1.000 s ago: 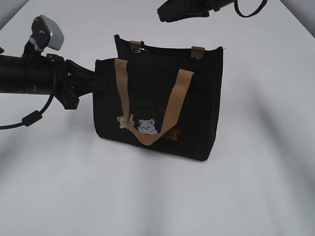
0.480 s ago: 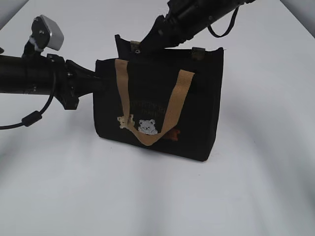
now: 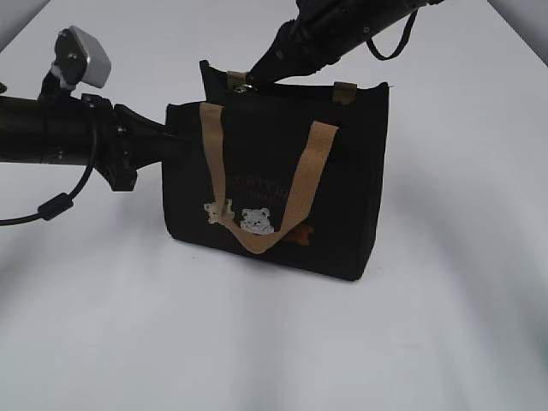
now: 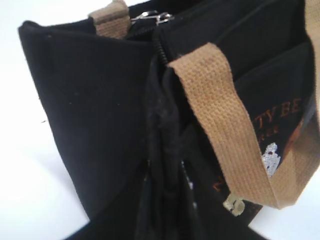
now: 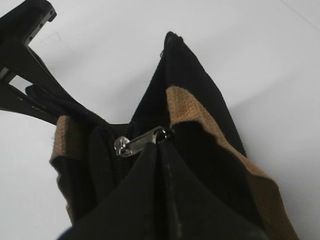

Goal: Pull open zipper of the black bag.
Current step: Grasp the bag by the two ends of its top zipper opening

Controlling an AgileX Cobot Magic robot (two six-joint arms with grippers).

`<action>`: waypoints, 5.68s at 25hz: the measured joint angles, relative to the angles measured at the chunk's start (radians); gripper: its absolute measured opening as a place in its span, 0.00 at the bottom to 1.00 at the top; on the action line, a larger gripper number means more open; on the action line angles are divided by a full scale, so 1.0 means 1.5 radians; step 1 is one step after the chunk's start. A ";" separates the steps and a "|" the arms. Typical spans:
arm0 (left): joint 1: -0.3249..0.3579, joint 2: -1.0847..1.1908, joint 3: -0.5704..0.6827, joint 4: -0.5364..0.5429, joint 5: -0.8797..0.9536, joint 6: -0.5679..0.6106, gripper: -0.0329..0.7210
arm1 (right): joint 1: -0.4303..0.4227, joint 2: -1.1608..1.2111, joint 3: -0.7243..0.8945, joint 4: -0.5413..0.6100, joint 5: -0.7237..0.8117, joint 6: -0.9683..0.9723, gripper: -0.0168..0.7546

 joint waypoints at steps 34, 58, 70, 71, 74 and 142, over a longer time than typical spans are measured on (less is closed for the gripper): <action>0.000 0.000 0.000 0.000 -0.005 0.000 0.16 | 0.002 0.005 0.000 0.045 0.064 0.015 0.02; 0.000 0.000 0.000 0.000 -0.005 0.000 0.16 | 0.006 0.025 0.000 0.009 -0.013 0.035 0.16; 0.000 0.000 0.000 0.000 -0.005 0.000 0.16 | 0.006 0.025 0.000 0.027 -0.007 0.026 0.29; 0.000 0.000 0.000 0.000 -0.005 0.000 0.16 | 0.006 0.025 0.000 0.028 -0.007 0.021 0.30; 0.000 0.000 0.000 0.000 -0.005 0.000 0.16 | 0.011 0.025 0.000 0.029 -0.011 0.008 0.30; 0.001 0.000 0.000 0.001 -0.009 -0.002 0.16 | 0.053 0.030 -0.001 0.205 -0.027 0.108 0.26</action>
